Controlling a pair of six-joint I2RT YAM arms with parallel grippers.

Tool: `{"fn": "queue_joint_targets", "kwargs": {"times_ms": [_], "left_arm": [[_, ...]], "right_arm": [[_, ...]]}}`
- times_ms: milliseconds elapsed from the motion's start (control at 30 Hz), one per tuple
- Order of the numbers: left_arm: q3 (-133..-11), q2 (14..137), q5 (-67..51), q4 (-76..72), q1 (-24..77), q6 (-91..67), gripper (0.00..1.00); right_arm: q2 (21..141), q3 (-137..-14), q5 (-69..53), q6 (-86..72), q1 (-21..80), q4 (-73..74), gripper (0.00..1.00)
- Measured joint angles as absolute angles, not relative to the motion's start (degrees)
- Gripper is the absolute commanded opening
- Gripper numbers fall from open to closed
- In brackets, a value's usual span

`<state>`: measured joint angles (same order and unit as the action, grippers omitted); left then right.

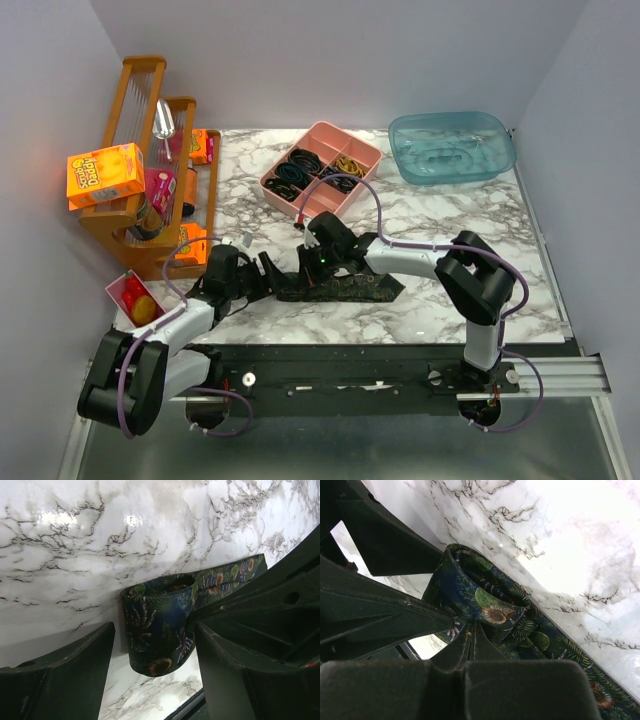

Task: Roll the ties
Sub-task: Roll the tie at the center of the board.

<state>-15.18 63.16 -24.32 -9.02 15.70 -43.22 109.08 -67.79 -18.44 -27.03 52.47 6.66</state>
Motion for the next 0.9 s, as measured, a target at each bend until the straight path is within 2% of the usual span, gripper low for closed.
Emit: {"fn": "queue_joint_targets", "kwargs": {"times_ms": [100, 400, 633, 900], "left_arm": [[-14.06, 63.0, -25.3, -10.81, 15.7, -43.77, 0.71], [-11.77, 64.99, -26.92, -15.9, 15.7, -45.45, 0.52], [-11.31, 67.48, -27.59, -20.08, 15.57, -46.44, 0.24], [-11.29, 66.74, -27.77, -19.99, 15.59, -46.13, 0.23]], "right_arm": [[109.08, -67.35, -18.31, -27.51, 52.47, 5.89, 0.01], [109.08, -66.96, -17.76, -28.58, 52.45, 5.19, 0.01], [109.08, -66.83, -17.54, -28.73, 52.45, 4.93, 0.01], [108.86, -66.76, -17.39, -28.77, 52.45, 4.84, 0.02]]}}
